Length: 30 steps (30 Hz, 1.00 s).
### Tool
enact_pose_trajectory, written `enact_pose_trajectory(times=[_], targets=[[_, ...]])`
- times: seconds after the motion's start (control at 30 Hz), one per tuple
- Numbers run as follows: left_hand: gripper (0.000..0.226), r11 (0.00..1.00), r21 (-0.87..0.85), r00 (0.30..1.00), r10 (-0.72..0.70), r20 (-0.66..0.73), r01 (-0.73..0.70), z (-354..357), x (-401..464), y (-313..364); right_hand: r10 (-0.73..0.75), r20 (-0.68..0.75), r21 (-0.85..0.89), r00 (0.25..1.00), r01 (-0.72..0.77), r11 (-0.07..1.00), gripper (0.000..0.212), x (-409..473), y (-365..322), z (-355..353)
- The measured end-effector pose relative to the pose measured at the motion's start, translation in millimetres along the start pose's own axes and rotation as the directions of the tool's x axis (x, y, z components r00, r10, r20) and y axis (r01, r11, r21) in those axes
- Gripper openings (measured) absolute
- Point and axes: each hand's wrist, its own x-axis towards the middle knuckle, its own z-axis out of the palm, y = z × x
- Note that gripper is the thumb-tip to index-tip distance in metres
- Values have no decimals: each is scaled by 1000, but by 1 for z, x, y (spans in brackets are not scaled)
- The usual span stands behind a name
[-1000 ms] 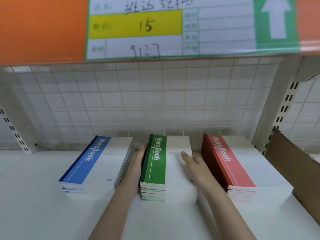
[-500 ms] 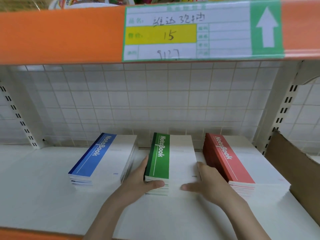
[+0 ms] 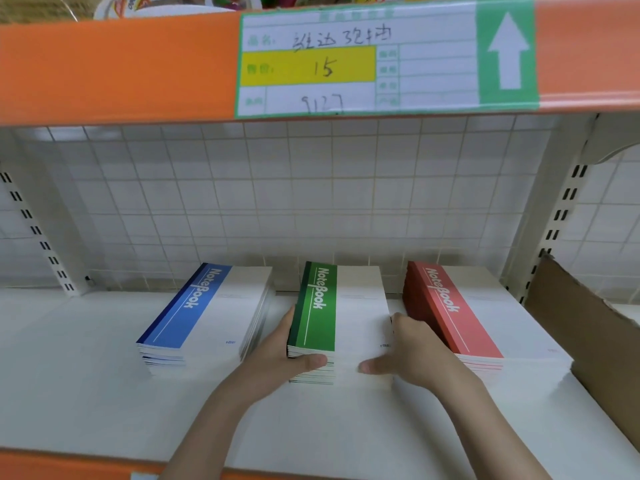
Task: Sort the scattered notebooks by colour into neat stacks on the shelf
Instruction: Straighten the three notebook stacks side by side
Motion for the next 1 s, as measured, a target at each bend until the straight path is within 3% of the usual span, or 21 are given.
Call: enact_pose_trajectory(times=[0.1,0.4,1.0], targets=[[91,1000,-2,1000,-7,10,7,1,-2,-5,-4,17,21,1000,4,1000,60,-2,4,7],[79,996,86,995,-25,-94,33,8,0,-9,6,-29,-44,1000,-7,999,50,4,7,10],[78,996,70,993,-43,-107,51,6,-5,-18,54,-28,124,998,-51,991,51,-4,9,15]])
